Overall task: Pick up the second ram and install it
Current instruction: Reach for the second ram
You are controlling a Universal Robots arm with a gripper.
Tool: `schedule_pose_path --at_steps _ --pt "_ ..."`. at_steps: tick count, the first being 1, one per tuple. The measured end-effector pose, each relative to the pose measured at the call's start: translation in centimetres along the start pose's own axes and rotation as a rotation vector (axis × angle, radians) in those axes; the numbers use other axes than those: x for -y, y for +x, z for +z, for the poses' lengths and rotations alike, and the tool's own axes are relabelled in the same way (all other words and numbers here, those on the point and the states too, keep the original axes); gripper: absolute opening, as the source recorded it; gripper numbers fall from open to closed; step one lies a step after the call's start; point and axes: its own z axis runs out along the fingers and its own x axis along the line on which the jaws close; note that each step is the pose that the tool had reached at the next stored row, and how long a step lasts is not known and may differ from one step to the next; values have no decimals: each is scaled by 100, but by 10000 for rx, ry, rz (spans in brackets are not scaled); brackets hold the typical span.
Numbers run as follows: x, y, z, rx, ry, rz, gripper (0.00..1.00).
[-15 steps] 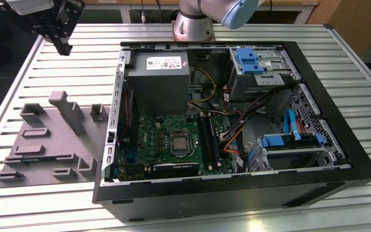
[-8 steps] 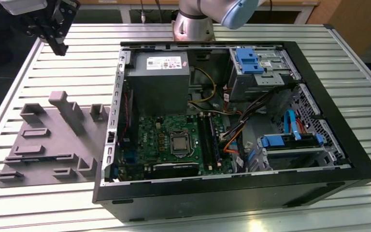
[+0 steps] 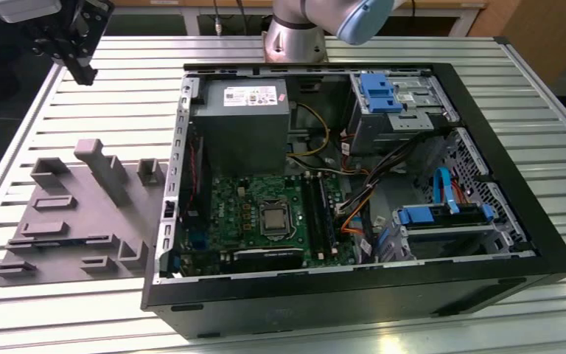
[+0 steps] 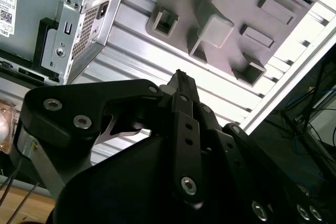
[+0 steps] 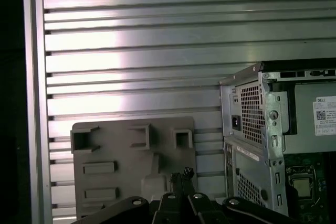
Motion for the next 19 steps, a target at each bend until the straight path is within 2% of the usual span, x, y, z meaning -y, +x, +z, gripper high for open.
schedule_pose_path --at_steps 10,19 --pt "10 82 1 0 0 0 11" --pt "67 110 16 0 0 0 11"
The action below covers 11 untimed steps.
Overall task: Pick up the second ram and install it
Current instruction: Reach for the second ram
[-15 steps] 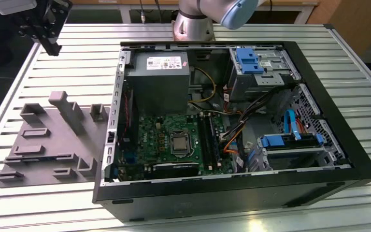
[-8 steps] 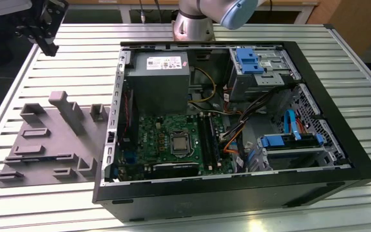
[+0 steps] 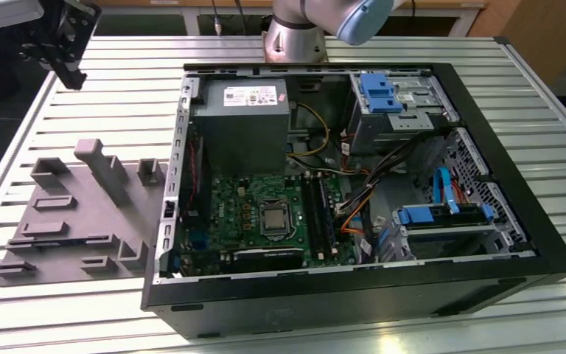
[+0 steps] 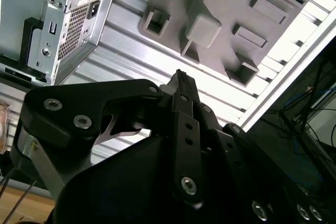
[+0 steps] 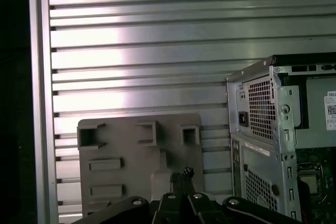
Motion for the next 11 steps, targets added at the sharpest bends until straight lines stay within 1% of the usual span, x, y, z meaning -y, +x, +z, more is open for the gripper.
schedule_pose_path --at_steps 11 --pt "79 17 20 0 0 0 11"
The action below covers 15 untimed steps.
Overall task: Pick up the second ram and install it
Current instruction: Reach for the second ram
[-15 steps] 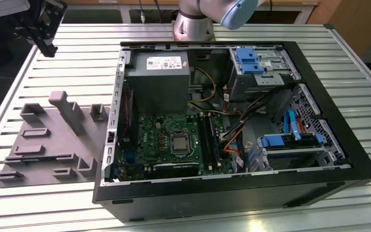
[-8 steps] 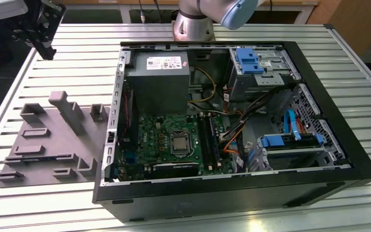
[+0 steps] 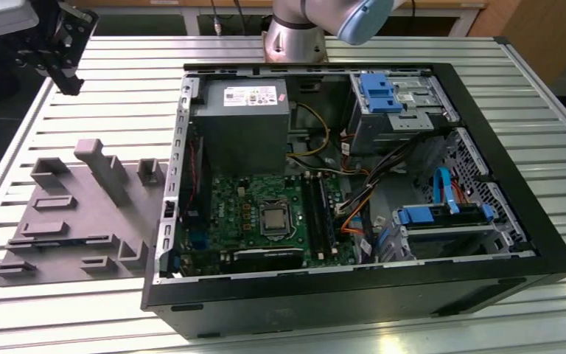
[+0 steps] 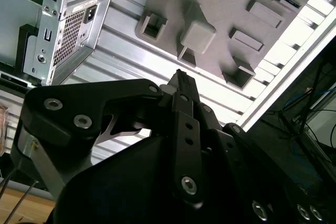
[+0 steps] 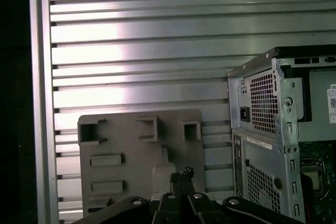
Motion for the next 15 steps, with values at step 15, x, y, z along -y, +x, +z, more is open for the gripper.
schedule_pose_path --at_steps 15 --pt "65 26 23 -1 0 0 11"
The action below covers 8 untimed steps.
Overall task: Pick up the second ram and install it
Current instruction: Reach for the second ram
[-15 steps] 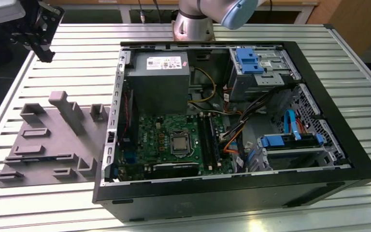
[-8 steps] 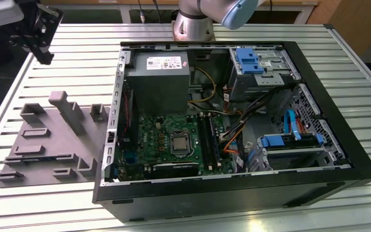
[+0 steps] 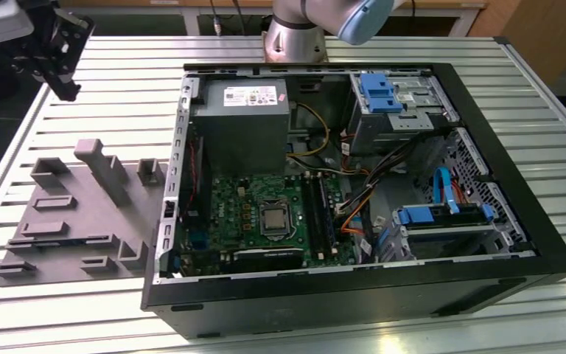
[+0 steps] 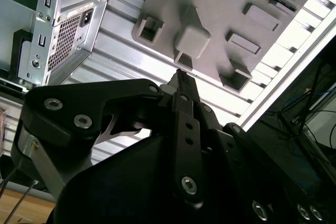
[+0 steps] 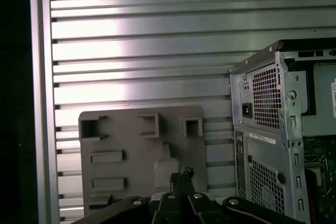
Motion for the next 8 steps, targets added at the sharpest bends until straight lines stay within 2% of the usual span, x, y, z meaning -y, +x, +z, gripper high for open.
schedule_pose_path --at_steps 8 --pt "29 19 8 0 0 0 11"
